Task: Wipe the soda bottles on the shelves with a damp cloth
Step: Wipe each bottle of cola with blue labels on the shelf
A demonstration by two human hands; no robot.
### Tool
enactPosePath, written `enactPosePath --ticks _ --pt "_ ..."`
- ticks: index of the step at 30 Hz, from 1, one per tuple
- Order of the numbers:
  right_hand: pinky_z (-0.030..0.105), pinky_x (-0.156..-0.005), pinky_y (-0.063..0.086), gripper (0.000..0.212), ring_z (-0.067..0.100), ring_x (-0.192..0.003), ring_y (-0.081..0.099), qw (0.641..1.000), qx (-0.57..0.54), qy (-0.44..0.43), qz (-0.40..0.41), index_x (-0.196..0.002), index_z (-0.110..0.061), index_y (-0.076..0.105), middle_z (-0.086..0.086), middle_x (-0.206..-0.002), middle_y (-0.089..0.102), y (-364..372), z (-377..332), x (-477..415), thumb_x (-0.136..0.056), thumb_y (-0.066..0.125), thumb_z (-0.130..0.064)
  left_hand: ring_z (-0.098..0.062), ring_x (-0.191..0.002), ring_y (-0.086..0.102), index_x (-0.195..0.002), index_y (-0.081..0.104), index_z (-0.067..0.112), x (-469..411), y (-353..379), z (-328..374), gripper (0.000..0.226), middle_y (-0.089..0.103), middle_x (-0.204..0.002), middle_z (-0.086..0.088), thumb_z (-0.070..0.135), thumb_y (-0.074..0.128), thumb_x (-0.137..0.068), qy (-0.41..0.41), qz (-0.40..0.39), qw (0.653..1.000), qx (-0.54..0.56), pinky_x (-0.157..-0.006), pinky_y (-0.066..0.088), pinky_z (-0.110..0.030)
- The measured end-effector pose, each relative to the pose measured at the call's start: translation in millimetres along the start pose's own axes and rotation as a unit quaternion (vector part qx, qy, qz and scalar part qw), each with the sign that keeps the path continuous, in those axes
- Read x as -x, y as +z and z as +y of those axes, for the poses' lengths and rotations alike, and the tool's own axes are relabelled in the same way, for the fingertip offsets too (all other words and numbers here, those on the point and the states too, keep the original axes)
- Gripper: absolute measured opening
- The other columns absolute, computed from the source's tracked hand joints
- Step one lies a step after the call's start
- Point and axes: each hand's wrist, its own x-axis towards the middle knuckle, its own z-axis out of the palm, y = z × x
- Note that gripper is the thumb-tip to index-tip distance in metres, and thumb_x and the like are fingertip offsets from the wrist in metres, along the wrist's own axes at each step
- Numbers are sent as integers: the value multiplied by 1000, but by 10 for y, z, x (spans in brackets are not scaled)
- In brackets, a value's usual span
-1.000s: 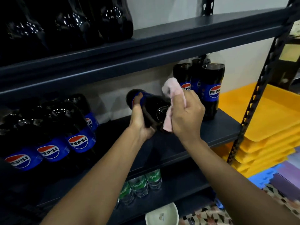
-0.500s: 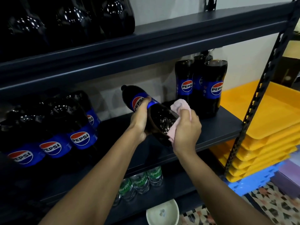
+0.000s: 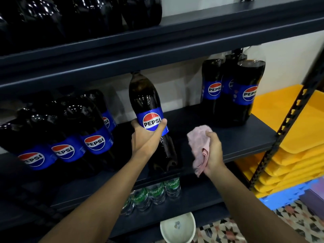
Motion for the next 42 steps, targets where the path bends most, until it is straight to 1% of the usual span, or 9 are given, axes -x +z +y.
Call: enactPosePath --ticks 2,4,7,9,16,24,33,38,42 --pt "33 -71 51 31 16 -87 65 947 271 -154 75 -116 -21 69 -1 -101 68 19 -84 -55 -96 54 -39 -18 -91 68 -138 38 21 -24 -33 -81 86 69 -106 3 67 81 -79 1 15 1000 -7 -74 49 -29" --pt "40 -85 49 28 19 -102 59 790 530 -302 60 -116 -32 64 -5 -111 61 -59 -74 -168 -94 52 -43 -23 -95 70 -138 37 22 -28 -42 -165 89 70 -110 -1 69 82 -77 3 35 999 -9 -80 52 -34" --pt "45 -97 41 52 27 -121 49 522 804 -282 -35 -140 -35 51 0 -135 54 -261 169 -348 -93 40 -55 -22 -99 70 -140 36 22 -19 -55 -247 91 70 -114 0 68 83 -76 11 49 999 -1 -82 53 -34" --pt "48 -109 34 52 30 -136 41 456 849 -256 -74 -145 -33 48 6 -149 47 -334 324 -334 -98 38 -55 -22 -102 70 -142 34 23 -5 -62 -295 96 69 -116 0 68 85 -74 24 61 998 1 -86 56 -36" --pt "50 -119 21 57 27 -149 26 448 856 -238 -98 -147 -34 45 4 -160 35 -254 316 -310 -100 30 -63 -10 -97 69 -147 29 22 139 -91 -459 105 65 -114 7 57 91 -71 61 63 996 34 -79 55 -26" --pt "28 -112 38 70 11 -142 42 689 647 -264 -193 -155 -25 41 -6 -155 42 412 200 -29 -94 67 -49 0 -108 65 -150 33 25 197 -238 -507 106 60 -129 11 55 93 -68 80 16 996 48 -83 52 -14" --pt "34 -97 55 80 9 -120 59 707 619 -245 -241 -155 -31 38 -10 -142 57 679 269 12 -87 76 -48 3 -107 61 -126 57 34 344 -477 -671 55 57 -128 14 49 86 -82 72 32 997 6 -90 57 -28" --pt "41 -96 56 86 11 -120 59 719 606 -255 -224 -153 -35 38 -10 -141 58 745 415 -131 -80 68 -69 -7 -117 60 -132 57 20 239 -453 -636 58 61 -126 12 46 84 -87 37 40 998 12 -98 53 -28" --pt "40 -100 52 71 18 -125 59 711 613 -271 -213 -149 -25 46 -1 -141 59 976 509 -313 -89 74 -49 -17 -122 61 -142 56 10 47 -365 -593 60 61 -127 5 41 77 -95 24 73 997 5 -100 49 -28"
